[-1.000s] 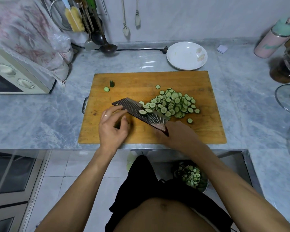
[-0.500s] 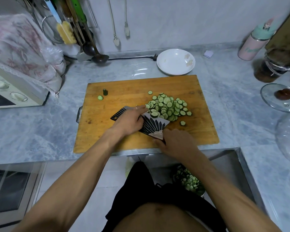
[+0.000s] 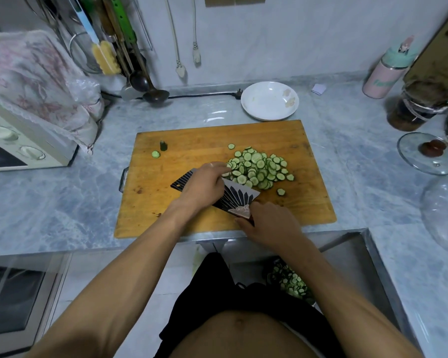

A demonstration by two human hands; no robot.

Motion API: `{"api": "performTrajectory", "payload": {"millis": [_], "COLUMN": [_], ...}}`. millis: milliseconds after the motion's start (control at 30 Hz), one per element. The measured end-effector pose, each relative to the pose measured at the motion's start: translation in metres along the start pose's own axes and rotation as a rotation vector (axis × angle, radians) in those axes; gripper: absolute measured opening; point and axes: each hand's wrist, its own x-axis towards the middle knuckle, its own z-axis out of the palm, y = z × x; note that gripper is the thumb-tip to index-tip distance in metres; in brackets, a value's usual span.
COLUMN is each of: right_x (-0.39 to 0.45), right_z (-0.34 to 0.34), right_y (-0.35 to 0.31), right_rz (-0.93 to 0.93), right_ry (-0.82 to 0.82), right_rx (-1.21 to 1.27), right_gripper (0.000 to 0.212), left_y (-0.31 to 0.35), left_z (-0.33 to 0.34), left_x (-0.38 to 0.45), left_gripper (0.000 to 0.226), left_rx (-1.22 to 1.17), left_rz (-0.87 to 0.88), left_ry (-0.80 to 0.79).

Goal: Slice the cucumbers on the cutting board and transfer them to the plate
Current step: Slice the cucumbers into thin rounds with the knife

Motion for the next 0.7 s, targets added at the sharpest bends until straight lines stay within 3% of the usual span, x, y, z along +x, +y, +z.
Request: {"api": "performTrajectory", "payload": {"millis": [134,234,467,701], "right_x": [-0.001,0.004,0.013,0.022], "right_z": [0.0,0.003,0.002,0.009], "right_y": [0.004,0.005,-0.014,-0.034], "right_rz": [0.108,0.175,0.116,0.108], "right_ry": [-0.038,-0.066,-0.143,-0.25], "right_rx": [0.226,0.38,0.57,0.63], "right_gripper": [0.048,0.05,0.057,0.061], "left_y": [-0.001,-0.013,-0.062,-0.068], "left_z": [-0.011,-0.006,0.029,0.043], "left_x": [-0.037,-0.066,-0.106,-0.1], "left_gripper": [0.035,0.03,0.02,0.019], "left_rx": [-0.175,-0.191,-0.079,-0.137], "left_rz": [0.023,-0.041,-0.278,-0.324], "left_ry": [0.461,0.623,0.521,0.521]}}
